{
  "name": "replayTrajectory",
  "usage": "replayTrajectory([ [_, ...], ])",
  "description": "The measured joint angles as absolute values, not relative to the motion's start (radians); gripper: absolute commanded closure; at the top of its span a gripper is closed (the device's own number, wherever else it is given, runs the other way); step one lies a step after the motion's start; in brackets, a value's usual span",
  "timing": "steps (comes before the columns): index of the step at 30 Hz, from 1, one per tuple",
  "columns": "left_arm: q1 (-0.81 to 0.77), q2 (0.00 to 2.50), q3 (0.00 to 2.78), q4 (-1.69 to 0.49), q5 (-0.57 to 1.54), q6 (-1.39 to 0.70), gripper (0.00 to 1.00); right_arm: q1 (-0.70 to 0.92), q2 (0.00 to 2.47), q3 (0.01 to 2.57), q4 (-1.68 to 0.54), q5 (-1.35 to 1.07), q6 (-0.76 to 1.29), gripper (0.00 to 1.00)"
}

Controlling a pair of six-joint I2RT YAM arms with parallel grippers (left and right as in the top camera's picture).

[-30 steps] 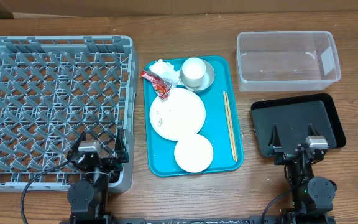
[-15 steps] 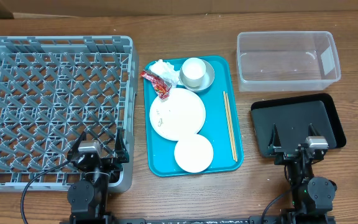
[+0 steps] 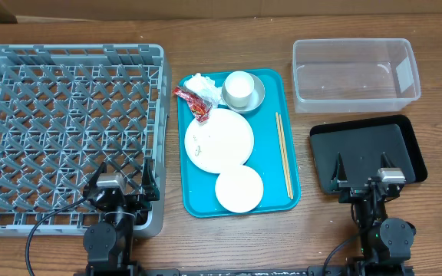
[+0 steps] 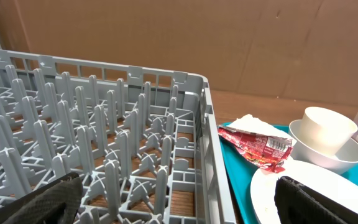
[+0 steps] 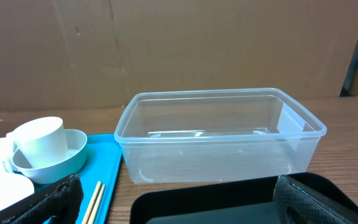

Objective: Sort waste into correct bins and load items into the dishwasher

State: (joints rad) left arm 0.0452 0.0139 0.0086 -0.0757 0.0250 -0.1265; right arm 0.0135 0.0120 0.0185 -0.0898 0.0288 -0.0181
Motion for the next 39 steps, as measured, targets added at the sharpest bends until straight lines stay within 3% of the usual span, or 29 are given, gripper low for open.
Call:
replayTrajectory([
  [19,0.045,0.014,0.008,-0.064,0.026,-0.127,0.0,0.014,0.012,0.019,-0.09,0.029,-0.019,0.0],
  [29,0.045,0.017,0.008,0.34,0.143,-0.316,0.0,0.014,0.012,0.019,-0.089,0.029,-0.019,0.0],
  [39,0.045,0.018,0.012,0.566,0.208,-0.229,0.0,0.014,0.012,0.019,-0.09,0.028,-0.018,0.0],
])
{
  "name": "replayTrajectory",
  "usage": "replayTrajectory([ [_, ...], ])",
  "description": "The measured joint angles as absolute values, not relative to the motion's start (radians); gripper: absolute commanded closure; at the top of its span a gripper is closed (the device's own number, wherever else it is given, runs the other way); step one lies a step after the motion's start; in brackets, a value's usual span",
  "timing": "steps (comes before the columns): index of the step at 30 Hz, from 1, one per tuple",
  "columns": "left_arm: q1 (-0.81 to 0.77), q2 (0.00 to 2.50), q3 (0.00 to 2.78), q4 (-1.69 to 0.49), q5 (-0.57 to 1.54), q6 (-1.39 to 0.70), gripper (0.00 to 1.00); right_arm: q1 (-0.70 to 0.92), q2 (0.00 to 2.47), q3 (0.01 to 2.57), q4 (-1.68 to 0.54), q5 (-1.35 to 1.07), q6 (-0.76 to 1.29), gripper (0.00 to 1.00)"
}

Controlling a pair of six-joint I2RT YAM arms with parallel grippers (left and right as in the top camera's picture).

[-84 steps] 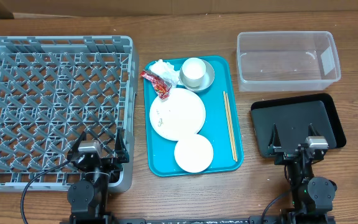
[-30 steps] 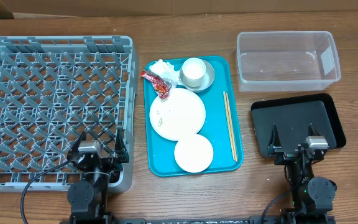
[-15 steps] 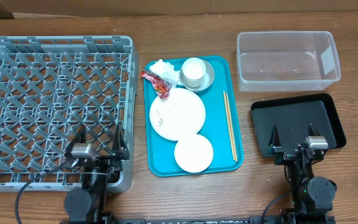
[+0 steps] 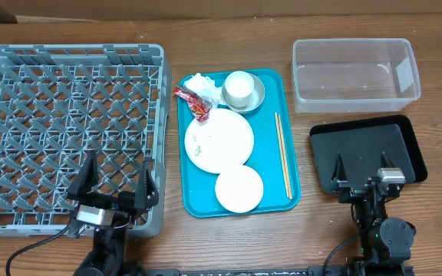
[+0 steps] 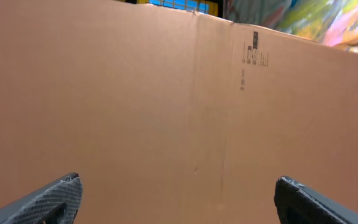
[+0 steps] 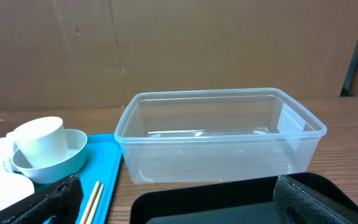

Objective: Sort waste into correct bins and load items into the dishwasher

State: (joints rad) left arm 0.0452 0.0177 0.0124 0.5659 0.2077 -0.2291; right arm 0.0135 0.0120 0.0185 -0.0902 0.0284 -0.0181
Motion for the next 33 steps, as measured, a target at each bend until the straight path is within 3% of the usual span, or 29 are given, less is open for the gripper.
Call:
replayTrajectory([
  [4,0.045,0.05,0.072,0.543,0.21,-0.183,0.0,0.014,0.012,0.019,-0.089,0.029,-0.018,0.0],
  [9,0.045,0.201,0.279,0.355,0.21,-0.124,0.0,0.014,0.012,0.019,-0.09,0.029,-0.018,0.0],
  [18,0.045,0.847,0.971,-0.44,0.21,-0.047,0.0,0.014,0.011,0.019,-0.091,0.026,-0.019,0.0],
  [22,0.045,1.117,1.238,-0.686,0.272,-0.039,0.0,0.014,0.011,0.019,-0.09,0.025,-0.018,0.0],
  [28,0.042,1.327,1.385,-0.774,0.442,-0.022,0.0,0.014,0.011,0.019,-0.091,0.026,-0.018,0.0],
  [33,-0.01,1.434,1.481,-0.894,0.356,-0.021,0.0,0.014,0.011,0.019,-0.09,0.026,-0.018,0.0],
])
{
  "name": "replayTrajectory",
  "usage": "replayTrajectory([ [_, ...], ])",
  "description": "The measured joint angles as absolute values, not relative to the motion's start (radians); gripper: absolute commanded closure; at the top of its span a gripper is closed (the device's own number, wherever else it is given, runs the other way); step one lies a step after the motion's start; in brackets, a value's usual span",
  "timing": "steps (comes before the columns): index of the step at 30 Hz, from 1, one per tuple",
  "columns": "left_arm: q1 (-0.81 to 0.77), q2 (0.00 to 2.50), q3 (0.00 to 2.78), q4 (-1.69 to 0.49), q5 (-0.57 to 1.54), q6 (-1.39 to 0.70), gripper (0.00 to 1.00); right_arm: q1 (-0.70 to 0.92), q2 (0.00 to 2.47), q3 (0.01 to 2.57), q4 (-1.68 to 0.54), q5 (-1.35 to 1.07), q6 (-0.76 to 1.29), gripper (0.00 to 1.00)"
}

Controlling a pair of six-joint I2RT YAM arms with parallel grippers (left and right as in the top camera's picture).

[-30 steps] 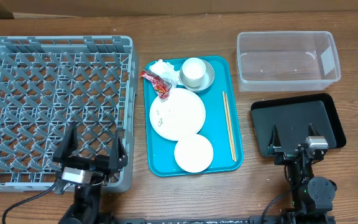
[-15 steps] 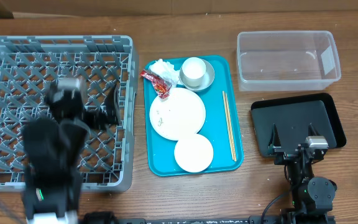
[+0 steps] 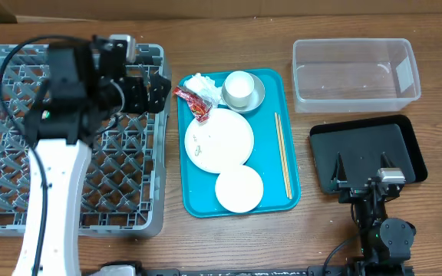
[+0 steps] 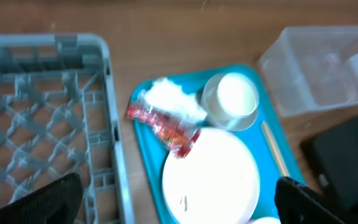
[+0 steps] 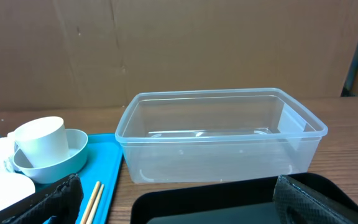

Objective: Sort waste into correct bins and load items into the dishwasher

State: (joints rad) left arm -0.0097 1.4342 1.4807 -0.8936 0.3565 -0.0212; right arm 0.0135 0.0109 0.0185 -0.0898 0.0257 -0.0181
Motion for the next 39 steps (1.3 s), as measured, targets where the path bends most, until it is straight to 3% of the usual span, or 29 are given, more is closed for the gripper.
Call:
replayTrajectory([
  [8,-0.103,1.517,1.531,-0.936,0.259,-0.022,0.0,0.014,0.011,0.019,-0.09,0.026,-0.019,0.0],
  [21,-0.112,1.517,1.54,-0.919,0.242,-0.113,0.0,0.014,0.011,0.019,-0.09,0.026,-0.018,0.0],
  [26,-0.109,1.517,1.54,-0.902,0.08,-0.185,0.0,0.014,0.011,0.019,-0.09,0.026,-0.019,0.0],
  [32,-0.032,1.517,1.541,-0.926,-0.155,-0.379,0.0,0.014,0.011,0.019,-0.09,0.026,-0.018,0.0],
  [39,0.103,1.517,1.541,-0.952,-0.234,-0.498,0.0,0.014,0.011,0.019,-0.09,0.026,-0.018,0.0],
])
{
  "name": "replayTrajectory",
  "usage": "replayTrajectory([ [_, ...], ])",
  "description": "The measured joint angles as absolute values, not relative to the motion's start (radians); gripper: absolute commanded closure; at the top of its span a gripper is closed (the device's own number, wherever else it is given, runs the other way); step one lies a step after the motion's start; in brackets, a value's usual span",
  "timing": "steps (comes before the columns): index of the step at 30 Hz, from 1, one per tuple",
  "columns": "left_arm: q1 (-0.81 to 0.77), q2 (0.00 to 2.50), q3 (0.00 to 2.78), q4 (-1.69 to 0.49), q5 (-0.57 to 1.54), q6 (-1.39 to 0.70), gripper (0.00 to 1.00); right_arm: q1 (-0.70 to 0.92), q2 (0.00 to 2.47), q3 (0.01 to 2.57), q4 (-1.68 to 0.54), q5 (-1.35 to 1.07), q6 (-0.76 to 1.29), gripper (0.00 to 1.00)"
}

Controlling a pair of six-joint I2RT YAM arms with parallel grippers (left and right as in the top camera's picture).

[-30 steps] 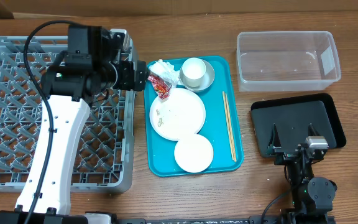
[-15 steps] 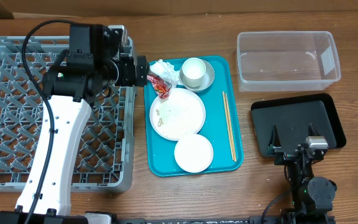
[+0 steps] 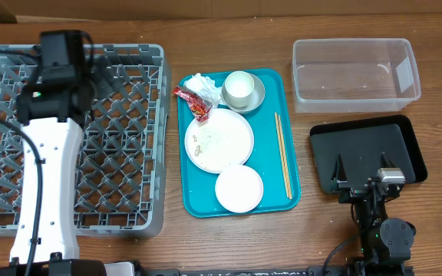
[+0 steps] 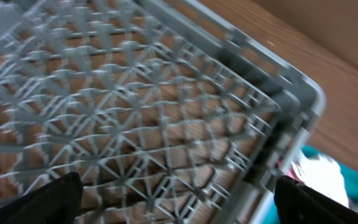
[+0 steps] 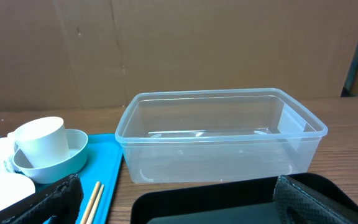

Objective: Sort waste into correct bins and load items into the dishwasher
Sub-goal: 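Swing the right arm up and over toward the teal tray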

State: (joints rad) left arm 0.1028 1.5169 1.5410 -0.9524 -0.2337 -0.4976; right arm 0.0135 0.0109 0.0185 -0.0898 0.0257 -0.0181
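Observation:
A teal tray [image 3: 282, 92] holds a large white plate [image 3: 219, 139], a small white plate [image 3: 239, 188], a white cup [image 3: 239, 87] in a metal bowl [image 3: 256, 98], a red wrapper [image 3: 192, 103], a crumpled napkin [image 3: 200, 82] and chopsticks [image 3: 282, 153]. To its left stands the grey dish rack [image 3: 129, 153]. My left gripper [image 4: 176, 190] hangs open and empty over the rack's far part, with the left arm [image 3: 48, 153] stretched across the rack. At the near table edge my right gripper [image 3: 361, 165] rests open over the black bin [image 3: 374, 142].
A clear plastic bin [image 3: 355, 73] sits at the back right, behind the black bin. A cardboard wall [image 5: 179, 43] closes off the far side of the table. Bare wood shows between the tray and the bins.
My left arm's head has shifted from the rack's far right edge beside the tray to the rack's far left. Its camera now faces the rack grid, not the tray. The right arm is unchanged.
Both grippers first rested open at the near table edge. Then the left arm tilted up, its camera facing the cardboard wall. Later it hung high over the rack's right edge looking down on the tray, and now over the rack's far left. Nothing has been picked up.

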Motion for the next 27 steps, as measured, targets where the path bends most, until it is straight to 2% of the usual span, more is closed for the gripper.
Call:
replayTrajectory([
  [17,0.171,1.517,1.54,-0.968,-0.279,-0.56,0.0,0.014,0.011,0.019,-0.07,-0.002,0.001,0.0],
  [23,0.297,1.517,1.539,-0.968,-0.243,-0.603,0.0,0.014,0.011,0.019,0.172,-0.056,0.02,0.0],
  [27,0.326,1.517,1.538,-0.981,-0.235,-0.609,0.0,0.014,0.011,0.019,0.443,-0.126,0.024,0.0],
])
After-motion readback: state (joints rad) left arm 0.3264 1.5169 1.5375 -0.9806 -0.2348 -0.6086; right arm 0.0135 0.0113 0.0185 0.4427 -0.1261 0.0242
